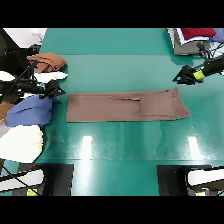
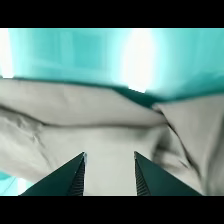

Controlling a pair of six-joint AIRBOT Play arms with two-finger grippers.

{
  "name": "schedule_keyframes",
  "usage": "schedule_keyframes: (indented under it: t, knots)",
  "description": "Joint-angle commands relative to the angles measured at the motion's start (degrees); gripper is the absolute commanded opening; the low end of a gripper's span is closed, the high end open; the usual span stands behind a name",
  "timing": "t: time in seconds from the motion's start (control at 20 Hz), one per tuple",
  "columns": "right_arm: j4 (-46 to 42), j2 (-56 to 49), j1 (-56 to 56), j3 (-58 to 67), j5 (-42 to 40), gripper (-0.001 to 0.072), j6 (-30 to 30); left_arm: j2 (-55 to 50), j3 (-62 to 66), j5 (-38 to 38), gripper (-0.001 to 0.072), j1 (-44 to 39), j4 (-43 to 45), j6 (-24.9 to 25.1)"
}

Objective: Fold the shirts.

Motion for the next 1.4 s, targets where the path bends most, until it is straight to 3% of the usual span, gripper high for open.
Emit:
schedule_keyframes:
  t: [0.0,0.05,0.1,0.3,0.6,0.95,1.15,1.25,1.3,1.35]
  knots:
    - [1.4,2.8,-4.9,-4.3,3.4,0.0425,-3.9,-0.1,1.7,-5.6,0.0024,0.0,-1.3,2.3]
    - [1.4,3.5,-6.6,-6.7,3.4,0.0616,-4.2,-0.1,1.7,-5.7,0.0024,-0.1,-1.3,2.3]
    - [1.6,3.9,-8.3,-9.1,3.5,0.0716,-5.1,-0.1,1.7,-5.7,0.0024,-0.6,-1.1,2.3]
    - [1.6,2.5,-12.2,-16.1,2.7,0.0716,-11.0,-0.1,1.7,-4.4,0.0024,-6.8,-1.0,2.3]
    - [1.9,-4.3,-12.4,-16.4,2.1,0.0714,-14.5,-0.1,1.7,-0.8,0.0024,-17.0,-0.5,0.3]
    - [1.9,-6.0,-12.1,-16.4,-2.2,0.069,-17.0,-0.2,1.7,-0.3,0.0024,-20.1,-0.2,-2.7]
    - [2.1,-9.4,-10.0,-16.4,0.2,0.0473,-17.0,-0.2,1.7,-0.1,0.0024,-20.1,-0.2,-2.8]
    - [2.1,-11.1,-8.6,-16.4,2.4,0.0259,-17.0,-0.4,1.7,0.2,0.0024,-20.1,-0.2,-3.5]
    - [2.1,-11.5,-7.8,-16.4,3.6,0.0104,-17.0,-0.8,1.7,0.3,0.0024,-20.1,-0.2,-4.5]
    - [2.1,-11.3,-7.3,-16.4,4.0,0.0014,-17.1,-1.3,1.7,0.6,0.0023,-20.5,-0.1,-4.7]
